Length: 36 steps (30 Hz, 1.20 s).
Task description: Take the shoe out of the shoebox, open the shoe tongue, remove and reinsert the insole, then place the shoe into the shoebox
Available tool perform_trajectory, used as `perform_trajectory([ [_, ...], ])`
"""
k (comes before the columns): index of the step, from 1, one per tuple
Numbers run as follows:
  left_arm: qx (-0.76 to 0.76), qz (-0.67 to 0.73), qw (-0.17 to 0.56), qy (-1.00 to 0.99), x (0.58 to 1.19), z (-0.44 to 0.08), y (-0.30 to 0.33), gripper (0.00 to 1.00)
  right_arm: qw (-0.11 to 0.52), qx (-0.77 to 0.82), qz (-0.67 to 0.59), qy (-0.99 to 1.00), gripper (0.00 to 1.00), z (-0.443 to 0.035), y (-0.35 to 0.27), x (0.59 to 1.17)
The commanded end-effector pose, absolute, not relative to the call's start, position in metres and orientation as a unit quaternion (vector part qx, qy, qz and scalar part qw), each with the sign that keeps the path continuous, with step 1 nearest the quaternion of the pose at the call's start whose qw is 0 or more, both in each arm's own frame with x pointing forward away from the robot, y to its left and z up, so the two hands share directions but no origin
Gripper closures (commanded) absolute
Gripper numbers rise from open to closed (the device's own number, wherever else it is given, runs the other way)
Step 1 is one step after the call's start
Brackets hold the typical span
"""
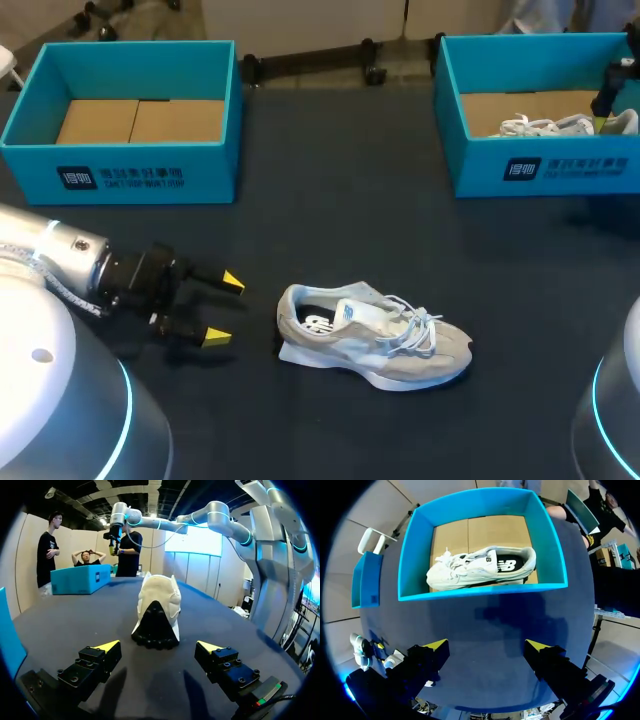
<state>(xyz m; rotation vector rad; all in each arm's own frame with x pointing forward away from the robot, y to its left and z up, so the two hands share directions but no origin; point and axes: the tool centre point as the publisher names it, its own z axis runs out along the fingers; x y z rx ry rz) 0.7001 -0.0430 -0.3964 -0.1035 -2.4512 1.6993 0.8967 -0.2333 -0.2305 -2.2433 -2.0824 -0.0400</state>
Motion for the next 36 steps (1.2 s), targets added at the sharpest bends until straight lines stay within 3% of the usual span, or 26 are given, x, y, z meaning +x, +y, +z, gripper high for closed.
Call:
perform_trajectory([
  [1, -0.038, 0.567, 0.081, -0.819, 0.708, -0.403, -0.053, 0.0, 0.04, -0.732, -0.014, -0.68, 0.0, -0.231, -0.233, 0.896],
  [36, -0.061, 0.586, 0.114, -0.8, 0.697, -0.405, -0.107, 0.0, 0.04, -0.732, -0.014, -0.68, 0.0, -0.231, -0.233, 0.896],
])
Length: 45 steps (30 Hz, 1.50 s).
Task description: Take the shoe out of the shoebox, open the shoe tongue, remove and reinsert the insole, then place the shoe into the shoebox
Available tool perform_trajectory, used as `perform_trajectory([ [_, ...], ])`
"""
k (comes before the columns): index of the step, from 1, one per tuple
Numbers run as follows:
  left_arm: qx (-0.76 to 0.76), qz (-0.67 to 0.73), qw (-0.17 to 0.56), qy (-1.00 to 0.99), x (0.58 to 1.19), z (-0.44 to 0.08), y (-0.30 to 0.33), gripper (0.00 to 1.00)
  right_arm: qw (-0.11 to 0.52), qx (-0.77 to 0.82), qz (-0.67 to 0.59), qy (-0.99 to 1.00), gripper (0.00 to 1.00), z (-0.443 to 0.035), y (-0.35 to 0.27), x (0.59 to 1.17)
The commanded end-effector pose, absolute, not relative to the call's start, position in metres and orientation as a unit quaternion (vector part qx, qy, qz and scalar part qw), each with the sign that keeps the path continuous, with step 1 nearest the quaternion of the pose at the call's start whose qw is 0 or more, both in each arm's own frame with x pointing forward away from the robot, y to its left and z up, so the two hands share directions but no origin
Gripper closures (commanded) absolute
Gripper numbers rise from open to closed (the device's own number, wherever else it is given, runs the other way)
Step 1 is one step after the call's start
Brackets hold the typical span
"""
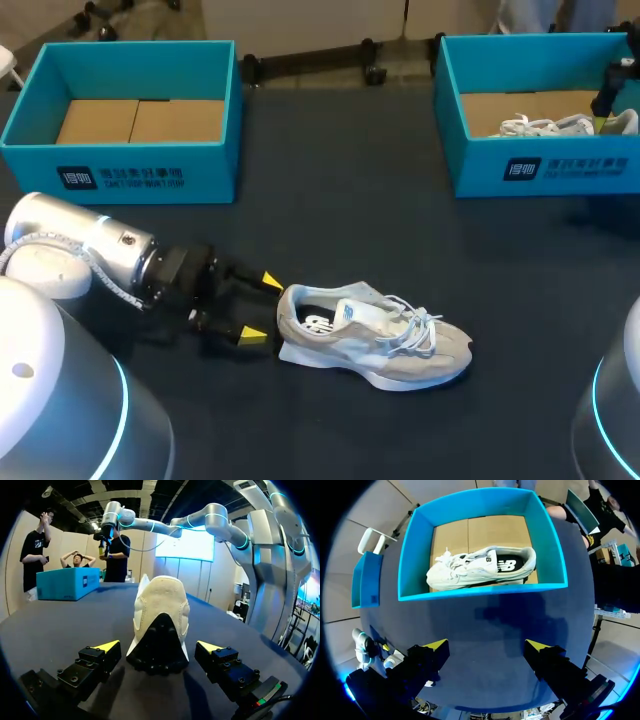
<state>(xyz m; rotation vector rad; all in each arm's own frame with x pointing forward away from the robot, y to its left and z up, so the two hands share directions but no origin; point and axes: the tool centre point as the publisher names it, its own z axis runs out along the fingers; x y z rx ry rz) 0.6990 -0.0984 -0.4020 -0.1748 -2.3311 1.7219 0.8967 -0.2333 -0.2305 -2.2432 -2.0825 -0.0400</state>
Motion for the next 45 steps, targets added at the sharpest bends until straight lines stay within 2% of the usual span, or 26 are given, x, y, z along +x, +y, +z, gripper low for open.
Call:
perform_trajectory([
  [1, -0.062, 0.586, 0.114, -0.8, 0.696, -0.406, -0.108, 0.0, 0.04, -0.732, -0.014, -0.68, 0.0, -0.231, -0.233, 0.896],
  [45, -0.068, 0.583, 0.1, -0.803, 0.688, -0.418, -0.153, 0.0, 0.04, -0.732, -0.014, -0.68, 0.0, -0.231, -0.233, 0.896],
])
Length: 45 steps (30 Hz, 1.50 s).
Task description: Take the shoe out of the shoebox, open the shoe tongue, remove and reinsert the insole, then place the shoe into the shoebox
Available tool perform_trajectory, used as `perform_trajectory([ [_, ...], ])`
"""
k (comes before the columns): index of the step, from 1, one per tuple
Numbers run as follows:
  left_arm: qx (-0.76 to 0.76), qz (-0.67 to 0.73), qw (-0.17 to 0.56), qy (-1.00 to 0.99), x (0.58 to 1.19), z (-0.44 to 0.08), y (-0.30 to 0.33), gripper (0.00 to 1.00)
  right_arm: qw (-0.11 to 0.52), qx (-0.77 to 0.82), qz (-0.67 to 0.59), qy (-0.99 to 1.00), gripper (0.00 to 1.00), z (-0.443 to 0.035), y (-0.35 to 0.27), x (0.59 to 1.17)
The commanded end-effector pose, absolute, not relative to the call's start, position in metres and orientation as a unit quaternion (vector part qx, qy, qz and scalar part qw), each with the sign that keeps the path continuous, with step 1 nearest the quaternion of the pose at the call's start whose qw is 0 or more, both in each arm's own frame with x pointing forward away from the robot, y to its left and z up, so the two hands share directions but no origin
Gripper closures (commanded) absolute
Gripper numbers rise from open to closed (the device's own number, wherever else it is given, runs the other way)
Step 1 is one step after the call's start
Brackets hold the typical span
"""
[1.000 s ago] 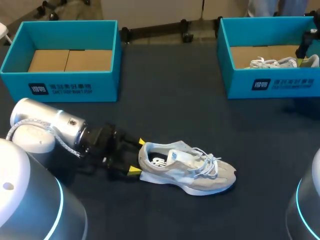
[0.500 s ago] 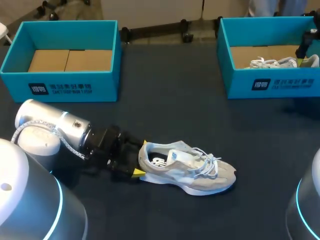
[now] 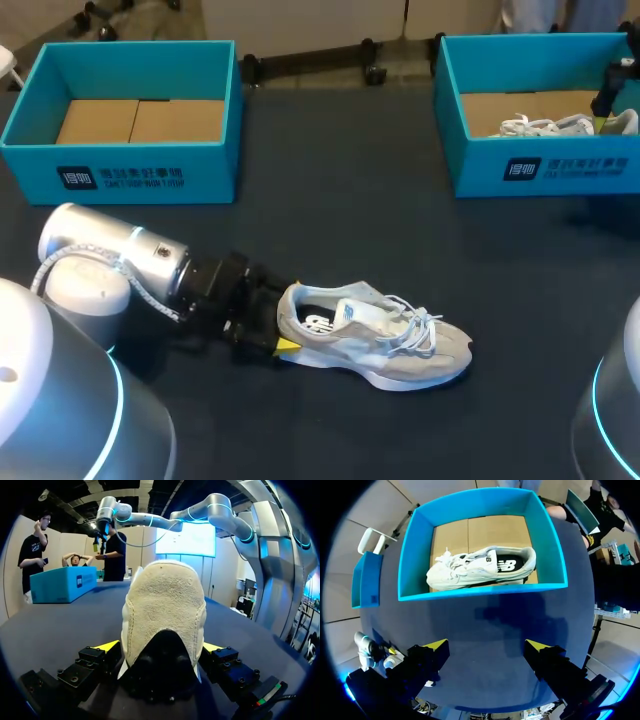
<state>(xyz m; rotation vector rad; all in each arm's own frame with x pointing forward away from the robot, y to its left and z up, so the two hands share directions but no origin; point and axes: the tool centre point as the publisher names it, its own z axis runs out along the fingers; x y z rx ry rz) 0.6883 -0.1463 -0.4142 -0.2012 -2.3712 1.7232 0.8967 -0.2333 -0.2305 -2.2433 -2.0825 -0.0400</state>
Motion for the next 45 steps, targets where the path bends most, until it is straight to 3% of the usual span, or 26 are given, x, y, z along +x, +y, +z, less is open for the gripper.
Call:
perform_trajectory([
  [1, -0.068, 0.583, 0.099, -0.803, 0.688, -0.419, -0.154, 0.0, 0.04, -0.732, -0.014, -0.68, 0.0, -0.231, -0.233, 0.896],
  [38, -0.083, 0.577, 0.117, -0.804, 0.685, -0.425, -0.165, 0.0, 0.04, -0.732, -0.014, -0.68, 0.0, -0.231, -0.233, 0.896],
  [39, -0.084, 0.577, 0.116, -0.804, 0.685, -0.425, -0.165, 0.51, 0.04, -0.732, -0.014, -0.68, 0.0, -0.231, -0.233, 0.896],
  [40, -0.082, 0.578, 0.115, -0.803, 0.684, -0.425, -0.165, 0.95, 0.04, -0.732, -0.014, -0.68, 0.0, -0.231, -0.233, 0.896],
  [41, -0.081, 0.579, 0.115, -0.803, 0.684, -0.425, -0.165, 1.0, 0.04, -0.732, -0.014, -0.68, 0.0, -0.231, -0.233, 0.896],
  [45, -0.066, 0.589, 0.106, -0.799, 0.683, -0.426, -0.161, 1.0, 0.04, -0.732, -0.014, -0.68, 0.0, -0.231, -0.233, 0.896],
])
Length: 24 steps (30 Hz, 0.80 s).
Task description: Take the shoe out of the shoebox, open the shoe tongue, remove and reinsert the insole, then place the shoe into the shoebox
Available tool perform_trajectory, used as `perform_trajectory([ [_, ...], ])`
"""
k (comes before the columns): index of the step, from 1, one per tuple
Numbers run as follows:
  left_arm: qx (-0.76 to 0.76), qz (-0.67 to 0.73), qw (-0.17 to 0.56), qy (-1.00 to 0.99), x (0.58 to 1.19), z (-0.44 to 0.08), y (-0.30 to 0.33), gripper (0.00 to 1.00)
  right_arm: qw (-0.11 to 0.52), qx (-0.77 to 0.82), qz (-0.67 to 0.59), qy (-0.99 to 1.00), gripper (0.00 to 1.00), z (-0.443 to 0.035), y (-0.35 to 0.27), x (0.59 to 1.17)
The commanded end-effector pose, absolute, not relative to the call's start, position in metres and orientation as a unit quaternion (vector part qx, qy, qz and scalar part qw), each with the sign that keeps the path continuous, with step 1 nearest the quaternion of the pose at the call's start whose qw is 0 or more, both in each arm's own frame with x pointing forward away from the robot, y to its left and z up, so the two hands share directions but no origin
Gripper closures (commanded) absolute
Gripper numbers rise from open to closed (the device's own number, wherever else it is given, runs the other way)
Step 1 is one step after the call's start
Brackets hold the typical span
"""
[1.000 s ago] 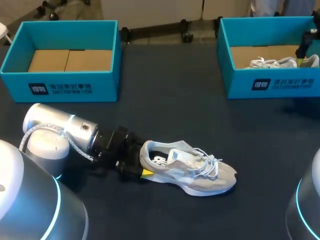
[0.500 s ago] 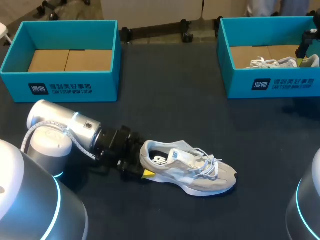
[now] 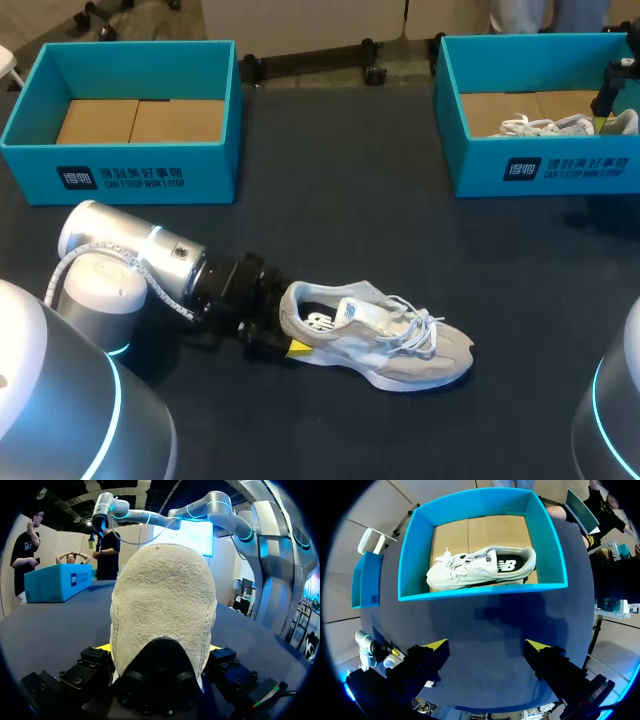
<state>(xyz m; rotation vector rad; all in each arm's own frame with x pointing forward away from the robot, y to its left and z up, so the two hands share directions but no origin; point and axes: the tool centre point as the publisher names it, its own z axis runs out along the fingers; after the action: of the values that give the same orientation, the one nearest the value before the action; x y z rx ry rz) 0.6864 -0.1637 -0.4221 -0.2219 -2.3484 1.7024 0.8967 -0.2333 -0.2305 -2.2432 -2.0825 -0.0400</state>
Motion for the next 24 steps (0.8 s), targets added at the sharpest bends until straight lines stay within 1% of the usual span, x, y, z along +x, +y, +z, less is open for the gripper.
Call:
perform_trajectory([
  [1, -0.061, 0.592, 0.107, -0.796, 0.6835, -0.4264, -0.16, 1.0, 0.04, -0.732, -0.014, -0.68, 0.0, -0.2307, -0.2334, 0.896],
  [14, -0.009, 0.597, 0.065, -0.8, 0.6863, -0.4213, -0.1552, 1.0, 0.04, -0.732, -0.014, -0.68, 0.0, -0.2307, -0.2334, 0.896],
  [24, 0.007, 0.592, 0.056, -0.804, 0.6856, -0.4241, -0.1587, 1.0, 0.04, -0.732, -0.014, -0.68, 0.0, -0.2307, -0.2334, 0.896],
])
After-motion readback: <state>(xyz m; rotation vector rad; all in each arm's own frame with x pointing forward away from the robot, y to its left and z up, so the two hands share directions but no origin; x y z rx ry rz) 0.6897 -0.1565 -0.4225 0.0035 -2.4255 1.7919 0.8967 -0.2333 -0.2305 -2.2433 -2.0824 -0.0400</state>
